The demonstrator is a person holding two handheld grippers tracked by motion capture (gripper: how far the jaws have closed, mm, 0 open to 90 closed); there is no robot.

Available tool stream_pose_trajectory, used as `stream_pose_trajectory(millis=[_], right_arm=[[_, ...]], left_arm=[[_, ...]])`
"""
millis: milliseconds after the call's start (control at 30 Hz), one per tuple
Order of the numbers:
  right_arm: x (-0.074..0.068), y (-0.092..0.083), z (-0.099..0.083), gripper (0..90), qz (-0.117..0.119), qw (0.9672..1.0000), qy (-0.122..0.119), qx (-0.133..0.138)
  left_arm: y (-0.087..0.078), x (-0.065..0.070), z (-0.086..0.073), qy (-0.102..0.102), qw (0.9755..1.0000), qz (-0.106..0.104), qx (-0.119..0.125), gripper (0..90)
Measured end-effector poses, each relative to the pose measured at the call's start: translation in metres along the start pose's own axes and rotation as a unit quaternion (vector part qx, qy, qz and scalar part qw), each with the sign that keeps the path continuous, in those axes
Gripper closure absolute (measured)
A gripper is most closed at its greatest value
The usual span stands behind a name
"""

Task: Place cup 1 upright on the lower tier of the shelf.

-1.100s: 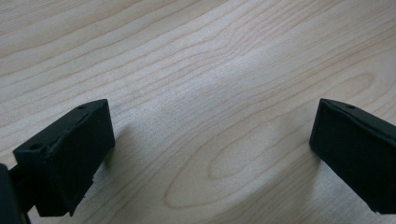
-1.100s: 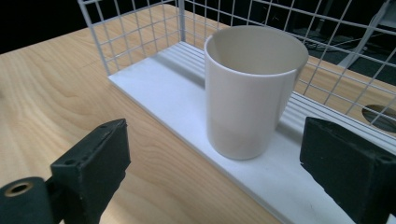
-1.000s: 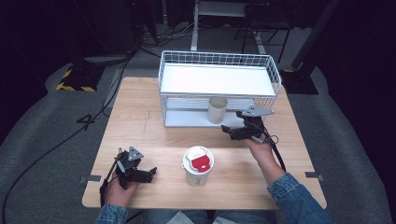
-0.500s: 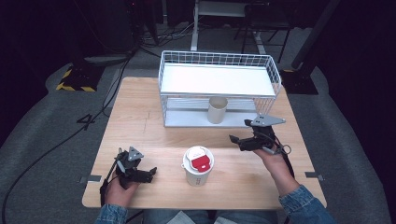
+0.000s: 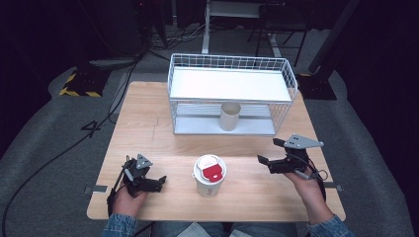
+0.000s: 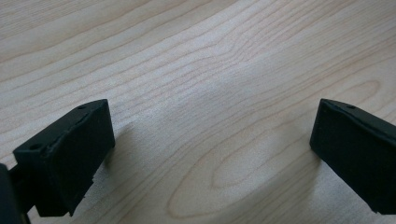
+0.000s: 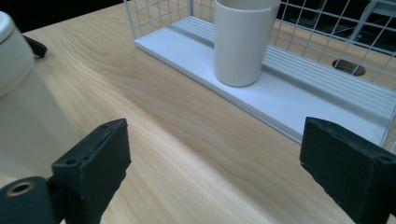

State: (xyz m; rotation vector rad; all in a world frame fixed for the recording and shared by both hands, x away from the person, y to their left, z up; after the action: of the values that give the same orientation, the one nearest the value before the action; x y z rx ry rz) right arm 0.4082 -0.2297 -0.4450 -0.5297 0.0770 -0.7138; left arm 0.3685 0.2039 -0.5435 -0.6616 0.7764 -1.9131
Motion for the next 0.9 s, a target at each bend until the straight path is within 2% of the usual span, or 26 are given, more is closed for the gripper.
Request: stream_pose_trajectory(millis=[100,300,367,467,533,667,767,900], right_arm=[[-0.001,-0.005,-0.006,9.5,0.003,1.0000,0.005,0.002],[-0.002,-0.024,-0.027,9.5,0.009,0.9993,0.028,0.023],[-0.002,-0.028,-0.032,9.5,0.017,0.9995,0.024,0.009],[-0.002,-0.031,-0.038,9.5,0.008,0.9998,0.020,-0.001],[-0.004,-0.032,-0.050,9.6,0.006,0.9997,0.010,-0.023],[-0.002,-0.032,-0.064,9.5,-0.002,0.9991,0.010,-0.041],[0.002,-0.031,-0.078,9.5,-0.015,0.9980,0.004,-0.062],[0.006,-0.029,-0.090,9.5,-0.022,0.9969,0.003,-0.076]], left_arm=[[0.000,0.000,0.000,0.000,1.0000,0.000,0.000,0.4],[0.000,0.000,0.000,0.000,1.0000,0.000,0.000,0.4],[0.000,0.000,0.000,0.001,1.0000,0.001,0.000,0.4],[0.000,0.000,0.000,0.001,1.0000,0.001,0.000,0.4],[0.000,0.000,0.000,0.001,1.0000,0.001,0.000,0.4],[0.000,0.000,0.000,0.000,1.0000,0.000,0.000,0.4],[0.000,0.000,0.000,0.001,1.0000,0.001,0.000,0.4],[0.000,0.000,0.000,0.000,1.0000,0.000,0.000,0.4]])
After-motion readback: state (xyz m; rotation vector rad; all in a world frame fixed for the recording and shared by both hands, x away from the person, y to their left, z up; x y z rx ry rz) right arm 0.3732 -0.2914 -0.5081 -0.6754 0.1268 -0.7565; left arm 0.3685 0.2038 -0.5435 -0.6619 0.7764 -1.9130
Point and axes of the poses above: each handheld gripper's, and its own axes: y roughly forward along the jaws, z roughly out of its top, x roughly to its right, the point moved 5 cm from there along y, roughly forward along the jaws, and after that the axes turned 8 degrees about -y, right-handed, at the moved point
